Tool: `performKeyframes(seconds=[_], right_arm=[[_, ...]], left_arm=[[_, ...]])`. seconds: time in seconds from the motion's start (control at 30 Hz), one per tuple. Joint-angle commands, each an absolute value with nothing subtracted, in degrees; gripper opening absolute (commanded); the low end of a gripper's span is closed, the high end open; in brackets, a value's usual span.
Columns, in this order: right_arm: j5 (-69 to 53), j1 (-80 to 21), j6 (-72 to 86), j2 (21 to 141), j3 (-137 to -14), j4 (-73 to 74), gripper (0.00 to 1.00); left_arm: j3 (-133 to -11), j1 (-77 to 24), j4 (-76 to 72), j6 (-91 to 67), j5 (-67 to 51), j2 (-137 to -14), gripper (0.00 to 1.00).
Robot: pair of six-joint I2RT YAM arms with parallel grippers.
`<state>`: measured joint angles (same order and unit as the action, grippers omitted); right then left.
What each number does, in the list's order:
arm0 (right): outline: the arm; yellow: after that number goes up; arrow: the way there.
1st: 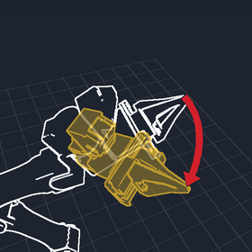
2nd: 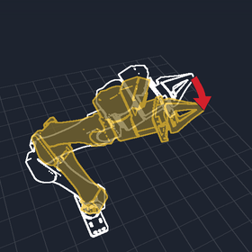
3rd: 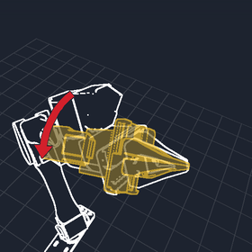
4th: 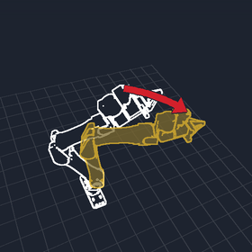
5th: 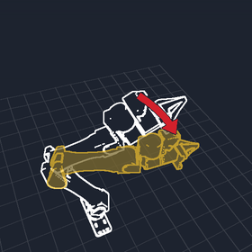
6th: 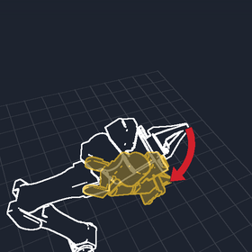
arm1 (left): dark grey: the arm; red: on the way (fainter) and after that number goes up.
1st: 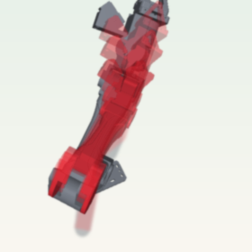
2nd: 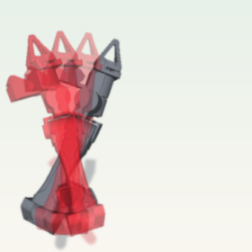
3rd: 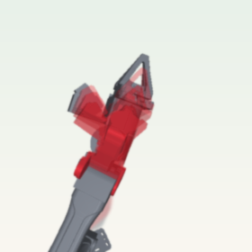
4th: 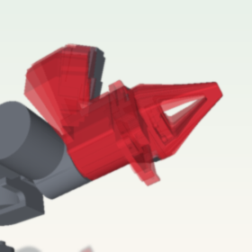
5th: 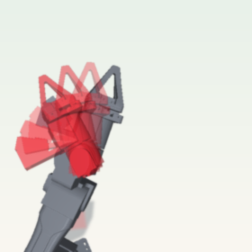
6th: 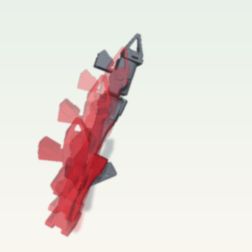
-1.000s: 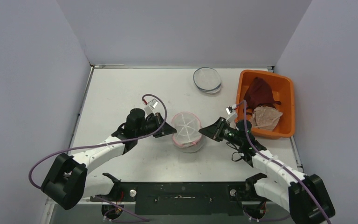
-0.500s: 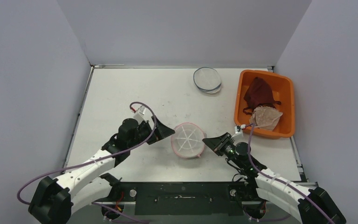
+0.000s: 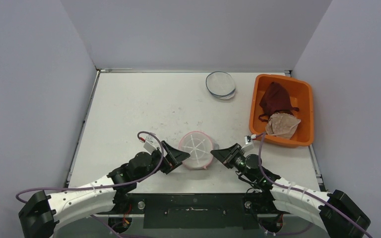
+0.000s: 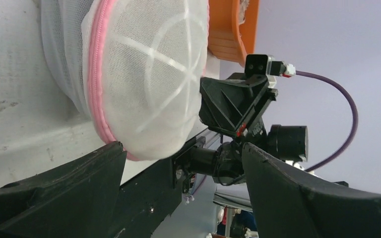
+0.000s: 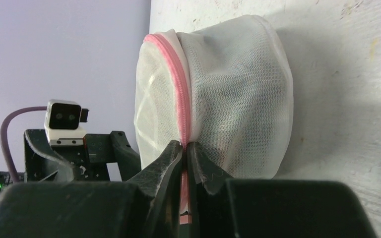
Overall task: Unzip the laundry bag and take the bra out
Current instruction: Adjust the laundry bag at the center of the board.
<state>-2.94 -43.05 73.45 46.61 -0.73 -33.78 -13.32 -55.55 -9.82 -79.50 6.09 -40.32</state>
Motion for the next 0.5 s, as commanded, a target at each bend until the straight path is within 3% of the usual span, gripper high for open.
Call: performKeyframes(seconds=[0.0, 0.17, 0.47], right_arm=[[2.3, -46.6, 73.9, 47.4, -3.2, -36.7, 0.05], [5.4, -49.6, 74.3, 46.8, -2.8, -35.6, 0.05], [7.1, -50.8, 74.1, 45.3, -2.0, -34.2, 0.05]], left_arm=[[-14.9, -57.4, -19.0, -82.8, 11.0, -46.8, 0.83], [-14.0, -59.6, -23.0, -84.4, 11.3, -50.6, 0.77], [-11.7, -64.2, -10.2, -85.2, 15.1, -39.5, 0.84]])
